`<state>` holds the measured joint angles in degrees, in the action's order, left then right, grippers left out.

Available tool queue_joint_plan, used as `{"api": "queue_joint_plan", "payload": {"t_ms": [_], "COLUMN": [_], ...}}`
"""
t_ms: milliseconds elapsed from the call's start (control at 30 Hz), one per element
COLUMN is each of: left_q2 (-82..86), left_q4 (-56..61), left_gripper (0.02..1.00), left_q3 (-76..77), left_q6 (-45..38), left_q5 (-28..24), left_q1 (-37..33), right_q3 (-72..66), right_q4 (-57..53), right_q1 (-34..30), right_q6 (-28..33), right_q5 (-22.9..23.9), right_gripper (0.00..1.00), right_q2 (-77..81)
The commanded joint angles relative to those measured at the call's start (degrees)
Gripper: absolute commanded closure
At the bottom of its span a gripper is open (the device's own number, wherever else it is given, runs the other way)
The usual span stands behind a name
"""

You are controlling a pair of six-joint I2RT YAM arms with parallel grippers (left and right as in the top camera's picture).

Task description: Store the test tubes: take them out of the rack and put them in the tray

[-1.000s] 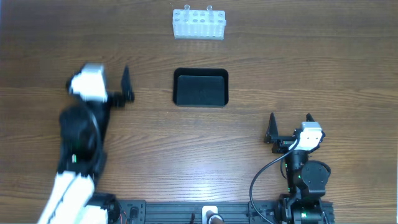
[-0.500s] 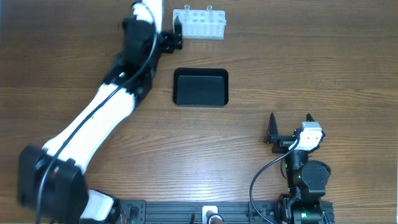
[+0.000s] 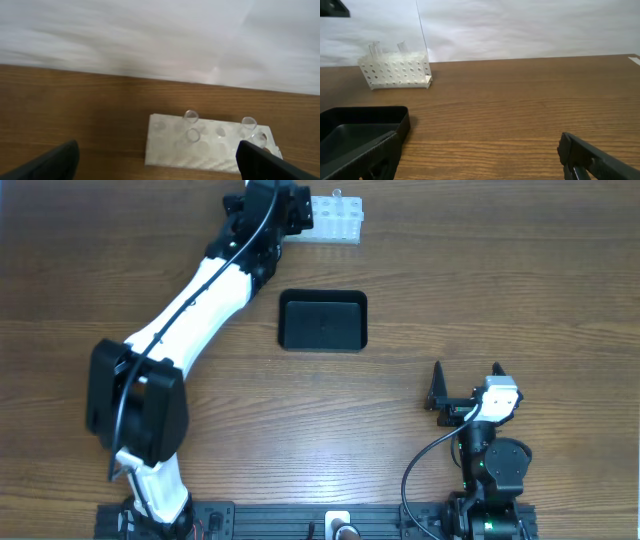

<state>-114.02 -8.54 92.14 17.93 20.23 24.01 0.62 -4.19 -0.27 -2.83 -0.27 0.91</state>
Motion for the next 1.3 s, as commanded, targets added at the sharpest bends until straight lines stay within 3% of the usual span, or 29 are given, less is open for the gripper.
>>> {"api": "queue_joint_plan", "payload": {"t_ms": [33, 233, 400, 1300], "left_q2": [-3.45, -5.97, -9.68, -19.56], "left_q4": [-1.66, -1.40, -1.64, -3.76], "left_gripper": [0.020, 0.023, 0.025, 0.023], "left_q3": [4.61, 5.01, 7.85, 17.66], "left_q6": [2.82, 3.74, 2.60, -0.81], "left_q5": [1.09, 1.38, 6.73, 3.10], "left_q1": [1.03, 1.68, 2.91, 2.78], "right_q3": [-0.31, -0.31, -0.31, -0.31], "right_q4": [-0.15, -0.15, -0.15, -0.15], "right_q1": [0.31, 0.31, 0.31, 0.31], "right_q6": [-0.09, -0.07, -0.07, -0.07], "right_q5": [0.31, 0.31, 0.31, 0.31], "right_gripper": [0.009, 0.007, 0.009, 0.007], "right_q2": [-0.35, -0.35, -0.35, -0.35]}}
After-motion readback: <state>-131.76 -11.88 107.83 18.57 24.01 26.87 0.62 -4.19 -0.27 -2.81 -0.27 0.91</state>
